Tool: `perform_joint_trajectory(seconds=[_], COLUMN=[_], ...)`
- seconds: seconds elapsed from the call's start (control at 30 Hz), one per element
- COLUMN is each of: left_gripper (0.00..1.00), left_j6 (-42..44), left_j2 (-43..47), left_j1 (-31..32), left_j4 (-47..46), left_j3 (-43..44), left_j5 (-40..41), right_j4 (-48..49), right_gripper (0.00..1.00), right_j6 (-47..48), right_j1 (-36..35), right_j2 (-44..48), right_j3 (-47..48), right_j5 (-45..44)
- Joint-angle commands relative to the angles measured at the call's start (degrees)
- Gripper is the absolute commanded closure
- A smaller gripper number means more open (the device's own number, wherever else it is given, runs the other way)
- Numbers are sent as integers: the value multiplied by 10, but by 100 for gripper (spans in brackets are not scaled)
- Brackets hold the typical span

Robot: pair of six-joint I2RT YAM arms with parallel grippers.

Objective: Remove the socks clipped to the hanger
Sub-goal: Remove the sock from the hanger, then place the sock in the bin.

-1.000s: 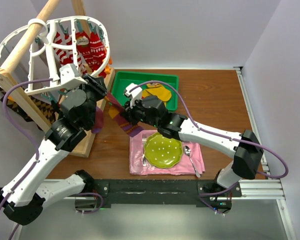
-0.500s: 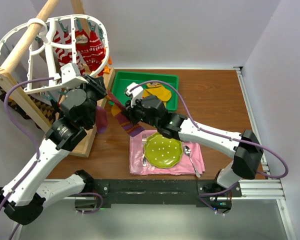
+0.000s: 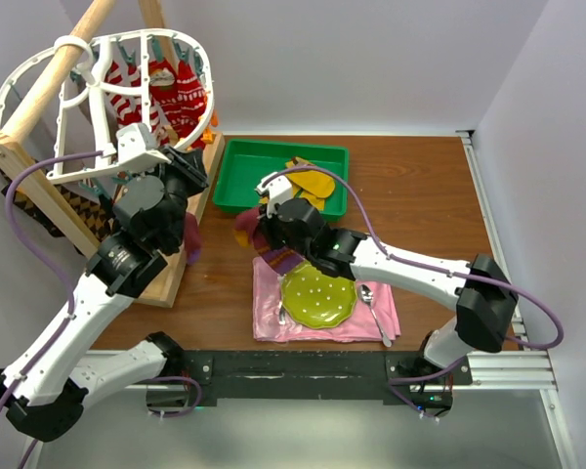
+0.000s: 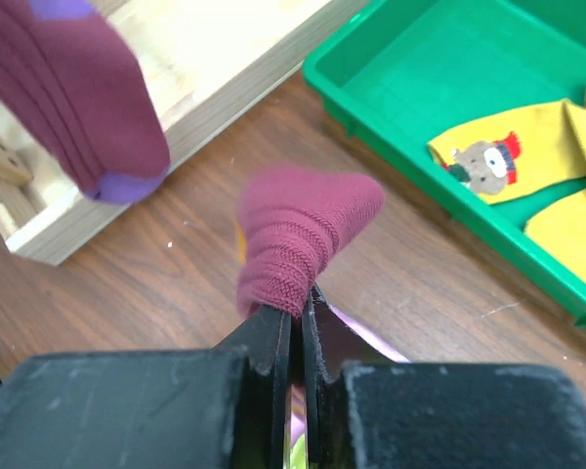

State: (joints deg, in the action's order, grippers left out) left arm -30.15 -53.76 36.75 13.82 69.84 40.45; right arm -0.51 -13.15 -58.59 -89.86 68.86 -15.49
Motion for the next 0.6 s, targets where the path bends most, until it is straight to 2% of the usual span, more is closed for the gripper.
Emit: perform_joint_trajectory(seconds=[0.0, 0.03, 0.13, 0.23, 0.57], left_gripper=[70, 53, 37, 27, 24], left_j6=[27, 27, 33, 36, 54], left_j2=[11, 12, 21, 33, 44], left_j1=[-5, -6, -5, -5, -5], left_j4=[-26, -24, -22, -18, 14], left_j3=[2, -1, -10, -16, -28], left_j5=[-32, -38, -67, -98, -224], right_j4=[-5, -7, -15, -30, -41], right_gripper=[100, 100, 100, 100, 100], right_j6=[-16, -16, -19, -15, -9], right_j1=[1, 1, 3, 6, 67], right_j2=[41, 43, 49, 45, 35], right_j3=[31, 35, 46, 63, 100], right_j5=[-39, -41, -48, -57, -27])
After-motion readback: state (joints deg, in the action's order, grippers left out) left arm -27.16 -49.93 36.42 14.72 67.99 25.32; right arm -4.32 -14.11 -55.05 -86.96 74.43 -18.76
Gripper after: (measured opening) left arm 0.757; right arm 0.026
